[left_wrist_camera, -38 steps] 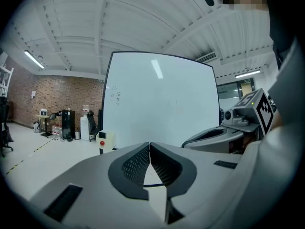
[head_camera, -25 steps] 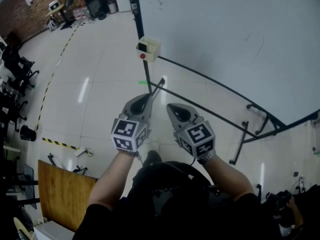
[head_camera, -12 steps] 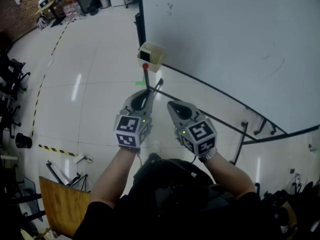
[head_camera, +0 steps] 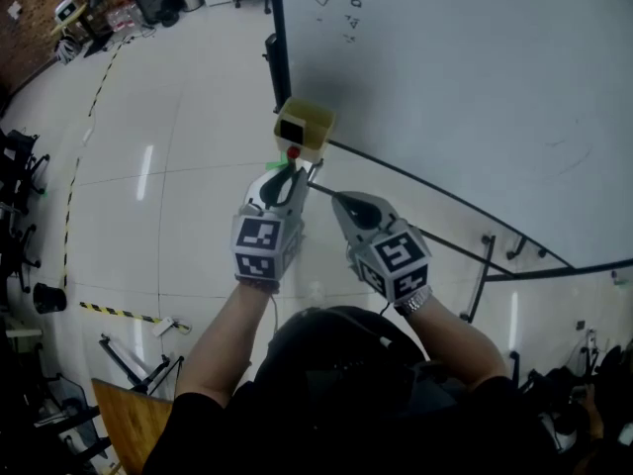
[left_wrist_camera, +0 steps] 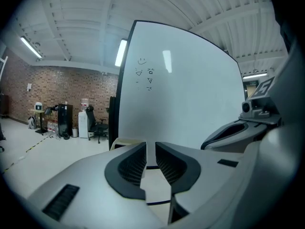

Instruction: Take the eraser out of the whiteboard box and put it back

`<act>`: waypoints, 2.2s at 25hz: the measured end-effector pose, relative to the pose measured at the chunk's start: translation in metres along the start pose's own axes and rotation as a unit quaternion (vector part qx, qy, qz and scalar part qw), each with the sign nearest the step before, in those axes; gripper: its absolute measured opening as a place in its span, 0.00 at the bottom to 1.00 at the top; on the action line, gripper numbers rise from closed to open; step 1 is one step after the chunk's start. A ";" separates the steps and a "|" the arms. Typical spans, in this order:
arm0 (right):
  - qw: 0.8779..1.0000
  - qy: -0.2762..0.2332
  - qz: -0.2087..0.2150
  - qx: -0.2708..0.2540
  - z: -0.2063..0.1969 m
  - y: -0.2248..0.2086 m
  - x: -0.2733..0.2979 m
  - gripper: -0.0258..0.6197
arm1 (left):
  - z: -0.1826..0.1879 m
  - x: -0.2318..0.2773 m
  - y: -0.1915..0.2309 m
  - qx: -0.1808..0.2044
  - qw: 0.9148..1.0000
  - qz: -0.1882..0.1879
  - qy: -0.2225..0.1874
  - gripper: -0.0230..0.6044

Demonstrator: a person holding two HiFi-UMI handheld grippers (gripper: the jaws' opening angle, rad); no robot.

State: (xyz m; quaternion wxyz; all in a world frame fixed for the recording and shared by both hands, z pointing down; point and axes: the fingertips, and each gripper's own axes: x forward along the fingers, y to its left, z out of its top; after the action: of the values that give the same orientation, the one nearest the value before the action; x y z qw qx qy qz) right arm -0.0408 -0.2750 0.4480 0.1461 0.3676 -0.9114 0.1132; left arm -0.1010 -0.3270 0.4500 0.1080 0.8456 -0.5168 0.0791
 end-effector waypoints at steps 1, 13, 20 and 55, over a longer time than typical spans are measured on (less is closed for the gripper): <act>1.000 0.001 -0.002 0.003 0.000 -0.003 0.005 0.06 | -0.001 0.005 0.004 0.001 1.000 0.001 0.005 0.13; 1.000 0.009 -0.019 0.015 0.004 -0.029 0.043 0.06 | -0.012 0.056 0.051 0.021 0.998 0.029 0.046 0.37; 0.999 0.014 -0.021 0.021 0.001 -0.037 0.057 0.06 | -0.022 0.085 0.063 0.037 0.996 0.031 0.074 0.44; 0.998 0.026 -0.035 0.034 -0.005 -0.063 0.066 0.06 | -0.030 0.126 0.081 0.043 0.992 0.058 0.100 0.42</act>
State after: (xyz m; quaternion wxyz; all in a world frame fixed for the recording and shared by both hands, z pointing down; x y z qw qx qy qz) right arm -0.0405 -0.3601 0.4817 0.1611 0.4014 -0.8893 0.1488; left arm -0.1168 -0.4635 0.5181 0.1179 0.8060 -0.5476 0.1914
